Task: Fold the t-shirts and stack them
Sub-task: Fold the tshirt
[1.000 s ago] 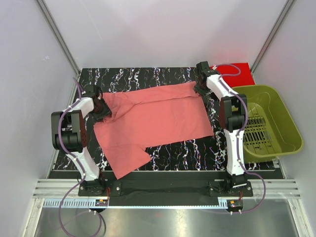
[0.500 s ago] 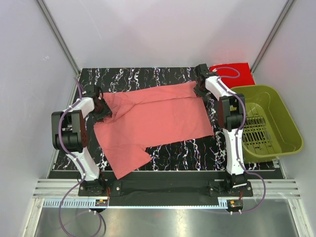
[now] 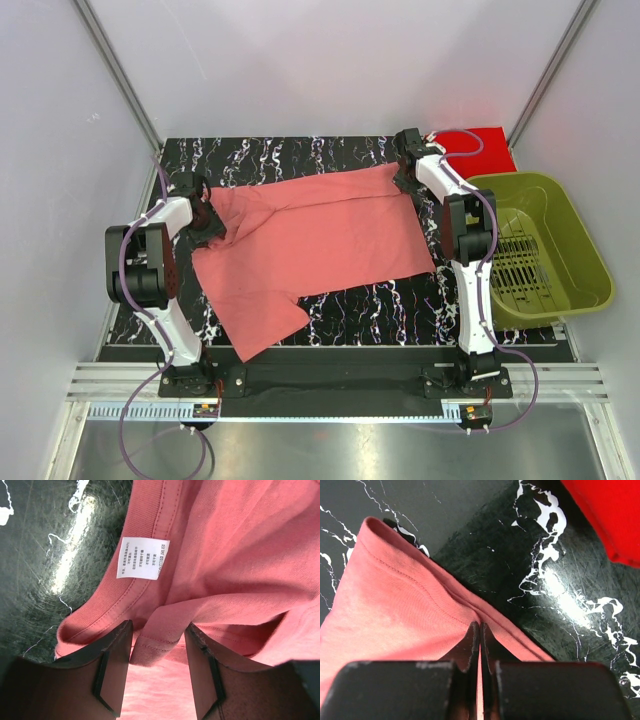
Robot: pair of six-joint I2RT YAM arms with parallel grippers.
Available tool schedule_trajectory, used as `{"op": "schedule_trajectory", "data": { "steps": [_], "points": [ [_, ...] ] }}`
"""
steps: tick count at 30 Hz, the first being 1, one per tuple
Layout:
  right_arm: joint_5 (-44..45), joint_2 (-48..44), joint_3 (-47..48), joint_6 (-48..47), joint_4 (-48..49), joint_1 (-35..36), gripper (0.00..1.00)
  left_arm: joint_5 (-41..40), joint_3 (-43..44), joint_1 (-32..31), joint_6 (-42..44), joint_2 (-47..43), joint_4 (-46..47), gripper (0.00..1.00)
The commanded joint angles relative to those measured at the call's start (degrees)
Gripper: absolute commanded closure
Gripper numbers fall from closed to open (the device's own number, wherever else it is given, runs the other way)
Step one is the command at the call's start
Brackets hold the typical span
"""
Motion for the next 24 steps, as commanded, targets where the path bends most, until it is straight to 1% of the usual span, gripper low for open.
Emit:
{"op": "schedule_trajectory", "data": {
  "steps": [1,2,4,6,13,16,17,19,20,21,22,24],
  "points": [
    [3.12,-2.07,0.78,-2.54,1.65,-0.37,0.99,-3.03,1.45,-0.05,0.87,-0.67,-0.31,0.5],
    [3.03,-1.81,1.13,-2.71,1.31,-0.37,0.98,-3.9,1.45,-0.14,1.05,-0.49,-0.48,0.49],
    [3.29,-1.54,1.13,-3.15,1.39,-0.37,1.0,-4.61,1.8,-0.14,1.22,-0.14,-1.01,0.49],
    [3.99,-1.54,0.7,-3.86,2.18,-0.37,1.0,-5.23,1.89,-0.14,1.31,0.3,-1.27,0.49],
    [5.75,-3.3,-2.99,-5.53,6.39,-0.37,1.0,-5.5,1.8,-0.23,1.14,0.3,-1.27,0.49],
    [4.79,-2.34,-2.82,-5.96,6.84,-0.28,1.0,-2.87,1.45,-1.1,1.13,-1.54,-0.23,0.5],
    [4.87,-1.46,-1.95,-6.14,5.79,-0.37,1.0,0.28,1.36,-1.8,1.74,-2.42,0.13,0.49],
    [5.31,-0.84,-1.24,-6.49,4.82,-0.37,0.96,4.06,1.45,-2.51,2.54,-5.67,0.13,0.46],
    [5.83,-1.1,-1.24,-6.84,4.47,-0.37,0.87,6.96,1.45,-2.86,2.8,-6.98,0.22,0.46],
    [6.1,-1.45,-1.33,-7.02,4.38,-0.37,0.84,7.51,1.45,-3.13,2.63,-9.52,-0.13,0.45],
    [6.45,-1.98,-1.59,-7.02,4.29,-0.37,0.8,7.17,1.79,-3.3,2.54,-10.5,-1.18,0.45],
    [6.72,-4.17,-2.21,-7.02,4.2,-0.28,0.72,-0.45,3.28,-4.53,2.54,-12.61,-3.28,0.43]
  ]
}}
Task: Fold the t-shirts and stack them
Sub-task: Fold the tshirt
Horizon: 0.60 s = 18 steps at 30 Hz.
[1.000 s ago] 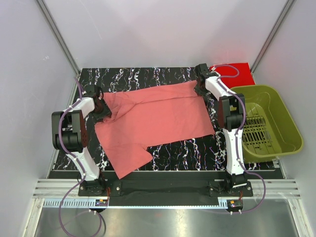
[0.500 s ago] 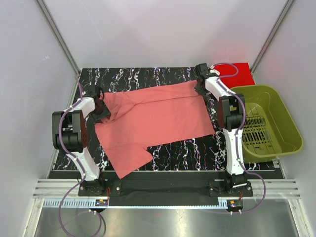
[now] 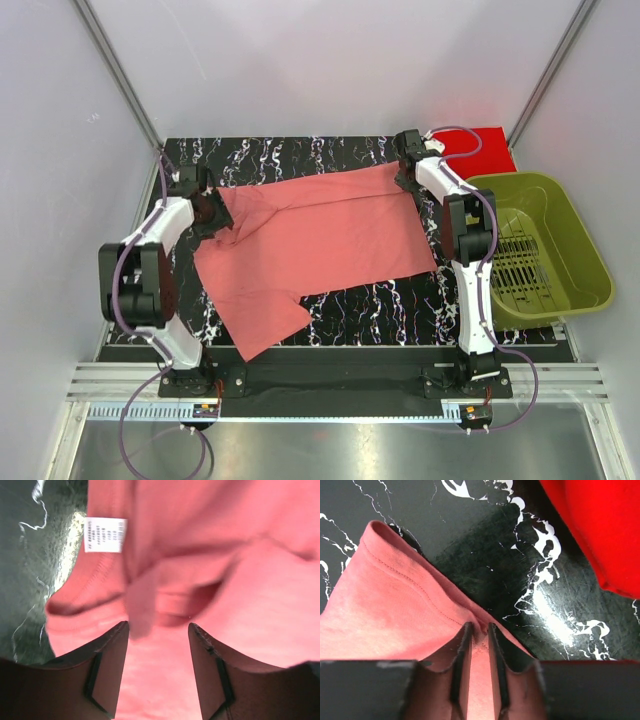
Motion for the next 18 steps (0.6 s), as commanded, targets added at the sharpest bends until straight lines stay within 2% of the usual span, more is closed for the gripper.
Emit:
{"op": "schedule_trajectory", "data": {
  "steps": [1,2,4,8,11,14,18],
  "points": [
    [3.51,-5.35,0.0,-1.1,-0.95,-0.28,0.69,-5.8,3.49,-1.15,1.36,-6.89,-2.35,0.41],
    [2.81,-6.15,0.09,-1.27,-1.65,-0.28,0.67,-8.62,3.66,-3.06,2.58,-7.16,-2.54,0.39],
    [0.01,-8.17,0.96,-1.36,-2.71,-0.28,0.59,-7.77,4.54,-3.69,5.13,-7.07,-1.84,0.39],
    [-5.71,-12.04,-0.78,-3.64,-3.68,0.16,0.48,0.99,4.1,-5.89,9.44,-7.16,2.64,0.4],
    [-10.1,-14.85,-3.24,-4.43,-3.42,0.16,0.45,8.63,4.54,-6.77,12.16,-3.92,4.31,0.44],
    [-13.01,-17.66,-5.7,-5.22,-3.42,0.16,0.45,11.99,6.38,-7.3,14.8,1.09,3.79,0.44],
    [-15.83,-22.85,-10.97,-6.46,-1.31,0.16,0.44,10.52,8.14,-7.56,17.18,4.87,3.44,0.42]
  ]
}}
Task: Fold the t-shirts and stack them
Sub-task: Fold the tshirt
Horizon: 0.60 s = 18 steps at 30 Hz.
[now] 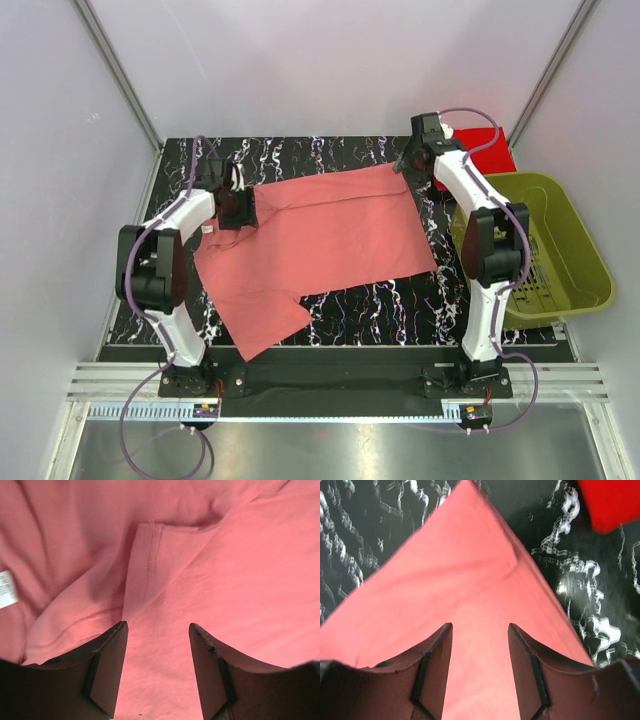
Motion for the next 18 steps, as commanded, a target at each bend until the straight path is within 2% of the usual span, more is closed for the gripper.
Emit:
{"op": "schedule_trajectory", "data": {
  "steps": [1,4,8,14,17,18],
  "points": [
    [-5.29,-7.2,-4.96,-2.41,1.77,0.16,0.44,1.69,3.1,0.0,4.4,1.62,1.23,0.4],
    [-6.44,-10.54,-7.96,-3.21,3.0,0.16,0.44,-0.68,4.77,0.0,6.15,3.9,0.62,0.39],
    [-6.97,-13.37,-10.96,-3.82,4.06,0.16,0.44,1.06,5.04,0.0,6.95,5.93,0.96,0.42],
    [-7.15,-13.63,-10.96,-4.18,3.97,0.25,0.44,3.09,4.15,-1.05,5.54,5.67,1.32,0.56],
    [-7.59,-13.81,-10.7,-4.09,3.89,0.16,0.44,3.0,4.33,-2.46,5.19,4.36,0.53,0.75],
    [-7.59,-13.9,-10.78,-4.09,3.89,0.16,0.44,2.74,4.51,-2.9,4.93,3.74,0.35,0.87]
  ]
}}
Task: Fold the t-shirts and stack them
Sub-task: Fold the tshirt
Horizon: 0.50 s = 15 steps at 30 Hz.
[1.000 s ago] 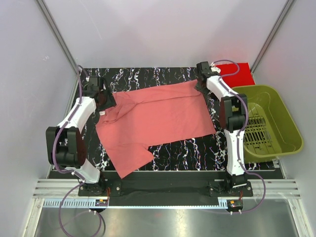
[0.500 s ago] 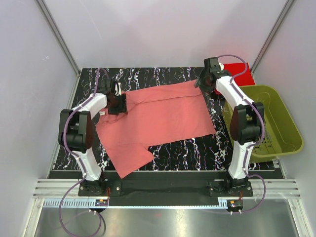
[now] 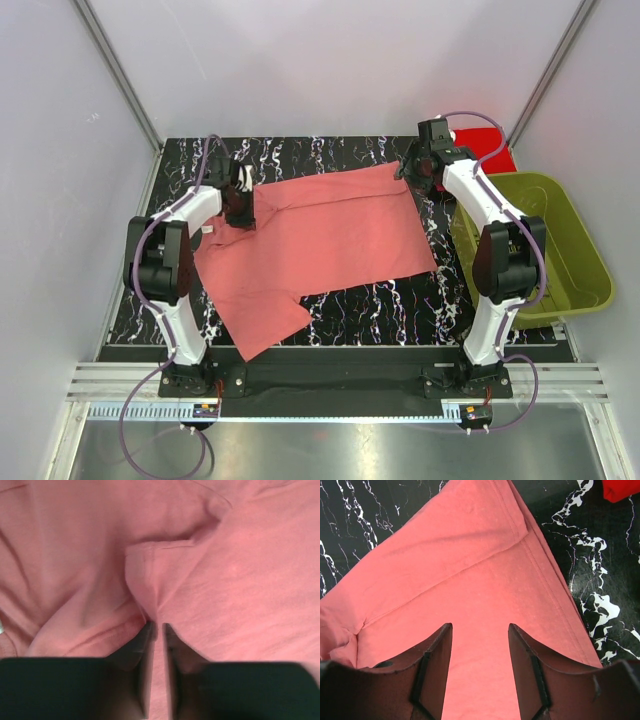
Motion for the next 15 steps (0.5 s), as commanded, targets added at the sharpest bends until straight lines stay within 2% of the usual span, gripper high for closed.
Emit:
{"op": "schedule_trajectory", "data": {
  "steps": [1,3,7,13,15],
  "points": [
    [-1.25,-3.38,0.34,-1.29,1.66,0.16,0.44,1.36,1.84,-2.76,-0.29,-2.82,0.27,0.93],
    [-1.51,-3.83,0.08,-1.47,1.48,0.16,0.44,1.53,3.24,-4.35,-1.26,-5.28,-0.88,1.0],
    [-4.31,-5.75,-1.15,-1.82,1.22,0.25,0.44,-0.65,4.48,-9.79,-6.69,-9.32,-2.98,1.0],
    [-6.52,-7.34,-3.88,-1.82,2.09,1.04,0.44,-5.22,1.58,-13.49,-14.62,-10.65,-7.72,1.0],
    [-7.22,-7.52,-4.4,-1.38,2.27,1.48,0.44,-5.5,0.7,-14.2,-15.33,-10.3,-8.0,0.87]
  ]
}}
